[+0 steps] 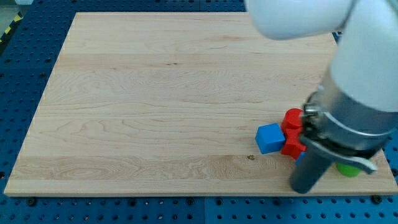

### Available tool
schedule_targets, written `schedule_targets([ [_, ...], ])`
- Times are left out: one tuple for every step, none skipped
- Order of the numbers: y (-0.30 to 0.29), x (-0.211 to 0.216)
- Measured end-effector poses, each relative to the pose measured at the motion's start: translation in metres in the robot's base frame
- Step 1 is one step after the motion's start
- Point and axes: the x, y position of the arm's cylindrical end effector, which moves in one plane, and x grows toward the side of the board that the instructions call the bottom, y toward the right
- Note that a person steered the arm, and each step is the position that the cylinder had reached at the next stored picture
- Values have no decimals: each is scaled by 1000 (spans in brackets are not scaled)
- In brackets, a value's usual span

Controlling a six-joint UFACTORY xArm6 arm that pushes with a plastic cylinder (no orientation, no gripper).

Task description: Move the red star to the bottom left of the blue cube

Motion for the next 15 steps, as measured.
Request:
schedule_targets([
  [9,0],
  [9,0],
  [22,0],
  [33,0],
  [33,0],
  [49,-4],
  [54,-4],
  [54,-4],
  [52,-11],
  [49,-19],
  [49,-30],
  [44,-46],
  [28,-61],
  [25,-64],
  [21,-64],
])
